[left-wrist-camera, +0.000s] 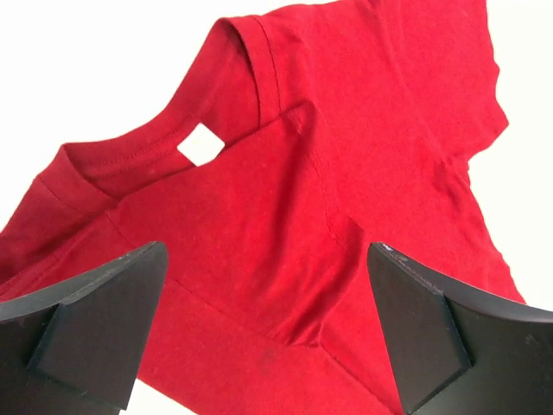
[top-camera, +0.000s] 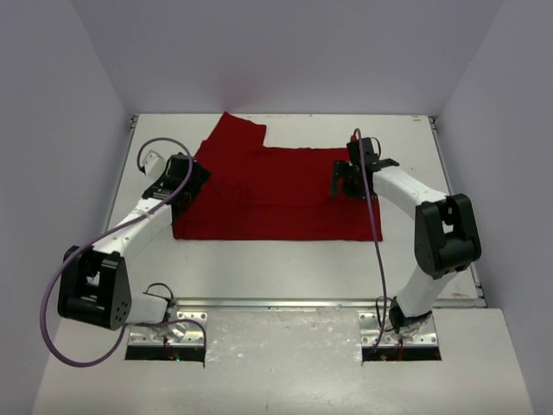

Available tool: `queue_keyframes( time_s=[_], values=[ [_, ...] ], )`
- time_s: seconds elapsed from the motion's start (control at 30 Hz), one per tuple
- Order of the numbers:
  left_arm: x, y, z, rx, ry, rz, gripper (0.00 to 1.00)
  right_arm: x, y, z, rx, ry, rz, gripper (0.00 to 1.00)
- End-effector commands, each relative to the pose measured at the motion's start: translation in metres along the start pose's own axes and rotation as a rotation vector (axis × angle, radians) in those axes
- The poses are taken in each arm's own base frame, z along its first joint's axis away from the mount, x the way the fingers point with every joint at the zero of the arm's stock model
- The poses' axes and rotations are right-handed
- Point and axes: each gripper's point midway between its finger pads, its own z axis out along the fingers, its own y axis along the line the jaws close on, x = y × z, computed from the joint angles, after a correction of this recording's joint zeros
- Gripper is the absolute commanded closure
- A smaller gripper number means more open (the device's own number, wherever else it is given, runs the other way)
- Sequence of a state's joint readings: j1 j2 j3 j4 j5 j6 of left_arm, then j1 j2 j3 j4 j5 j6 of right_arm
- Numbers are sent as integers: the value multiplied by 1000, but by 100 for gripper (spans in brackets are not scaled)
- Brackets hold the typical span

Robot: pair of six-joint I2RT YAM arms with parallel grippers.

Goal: Fold and stack the t-shirts
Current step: Fold the tshirt

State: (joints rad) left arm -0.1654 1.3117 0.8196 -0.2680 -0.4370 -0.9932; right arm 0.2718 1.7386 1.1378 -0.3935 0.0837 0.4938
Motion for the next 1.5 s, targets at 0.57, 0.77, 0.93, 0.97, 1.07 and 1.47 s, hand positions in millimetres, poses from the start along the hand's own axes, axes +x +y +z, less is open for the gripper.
queue_keyframes(
  time_s=[0.57,0.77,0.93,0.97,1.07,1.47],
  values=[
    [69,99,40,-498,158,106,0,115,-78,1,366,345,92,15],
    [76,139,16,-542,143,81,0,153,-87,-23,391,391,154,14],
    [76,144,0,-479,142,69,0,155,-91,-40,386,332,183,14],
    [75,145,-2,-475,140,70,0,161,-91,-42,375,334,189,14],
    [70,141,-7,-455,137,71,0,161,-83,-45,314,304,210,14],
    [2,25,-51,-31,52,96,0,65,-71,-72,302,132,87,13]
  ],
)
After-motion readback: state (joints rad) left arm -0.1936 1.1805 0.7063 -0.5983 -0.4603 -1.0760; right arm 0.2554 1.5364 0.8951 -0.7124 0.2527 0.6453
